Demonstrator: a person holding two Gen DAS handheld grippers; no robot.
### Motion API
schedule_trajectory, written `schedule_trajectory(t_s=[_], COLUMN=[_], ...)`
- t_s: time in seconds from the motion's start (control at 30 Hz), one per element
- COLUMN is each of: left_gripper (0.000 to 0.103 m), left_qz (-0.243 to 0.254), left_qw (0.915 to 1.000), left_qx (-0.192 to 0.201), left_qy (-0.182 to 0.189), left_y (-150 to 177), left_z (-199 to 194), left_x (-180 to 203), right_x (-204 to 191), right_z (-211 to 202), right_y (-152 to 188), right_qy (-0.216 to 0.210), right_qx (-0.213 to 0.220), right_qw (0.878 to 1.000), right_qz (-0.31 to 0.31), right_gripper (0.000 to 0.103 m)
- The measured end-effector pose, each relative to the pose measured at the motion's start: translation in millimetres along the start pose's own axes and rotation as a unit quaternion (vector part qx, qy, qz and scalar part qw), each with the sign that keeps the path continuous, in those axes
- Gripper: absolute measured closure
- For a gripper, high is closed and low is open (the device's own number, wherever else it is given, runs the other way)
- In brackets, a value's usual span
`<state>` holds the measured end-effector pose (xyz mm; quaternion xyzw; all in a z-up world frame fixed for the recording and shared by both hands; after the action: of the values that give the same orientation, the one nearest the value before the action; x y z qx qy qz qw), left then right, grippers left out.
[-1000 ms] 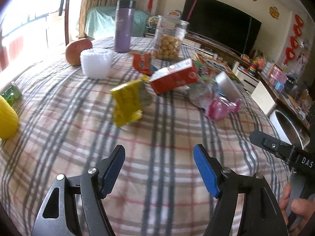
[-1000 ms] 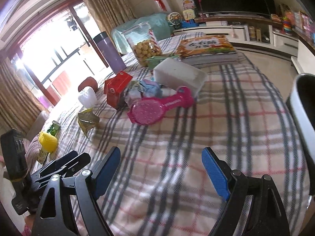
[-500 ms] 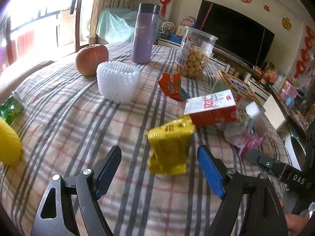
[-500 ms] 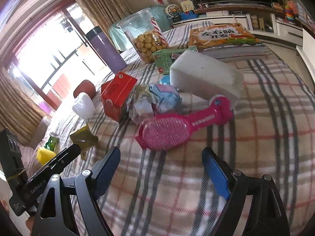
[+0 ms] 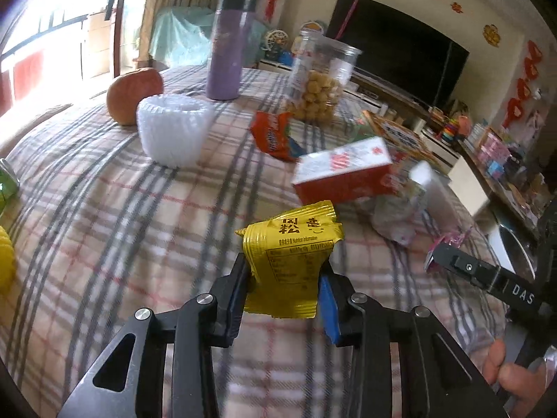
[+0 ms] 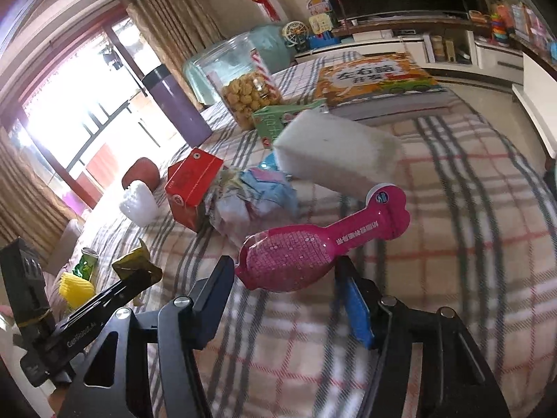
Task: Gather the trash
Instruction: 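Carry the yellow packet and pink brush over the bin and release both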
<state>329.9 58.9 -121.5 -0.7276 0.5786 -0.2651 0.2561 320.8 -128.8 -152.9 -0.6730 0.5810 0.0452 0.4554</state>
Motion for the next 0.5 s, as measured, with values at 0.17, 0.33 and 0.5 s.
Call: schedule_trajectory(t_s=[0.17, 0.33, 0.5], left_gripper=[0.067, 0.067, 0.067], left_qz=[0.021, 0.046, 0.064], left_qw=[0.9995, 0.9978, 0.9957], left_qx=[-0.003, -0.004, -0.002], left_qy=[0.024, 0.047, 0.067], left_y=[14.1, 22.6, 29.6], left_z=[-12.4, -24.4, -37.9], left_x=[25.5, 55.5, 80.2], right_x=[9.6, 15.0, 21.2], right_z=[-33.2, -65.9, -91.0], right_y=[5.9, 9.5, 13.6], right_qy=[0.002, 0.007, 0.014], right_qx=[0.01, 0.022, 0.029], right_qw=[1.0, 1.0, 0.999], right_qz=[0.006, 0.002, -0.003], right_gripper=[0.042, 0.042, 0.042])
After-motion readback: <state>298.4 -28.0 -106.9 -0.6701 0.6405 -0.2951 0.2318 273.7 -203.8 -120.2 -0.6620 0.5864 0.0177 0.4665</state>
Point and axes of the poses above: each gripper's, at about its wrist camera, not at the fingertips, and z roughly the way its jaws point, x to its right, y to its underside, the point moved 9 cm from there along z, roughly the way its jaws point, and after that the axes turned 13 degrees about -y, right-handed, at the moved point
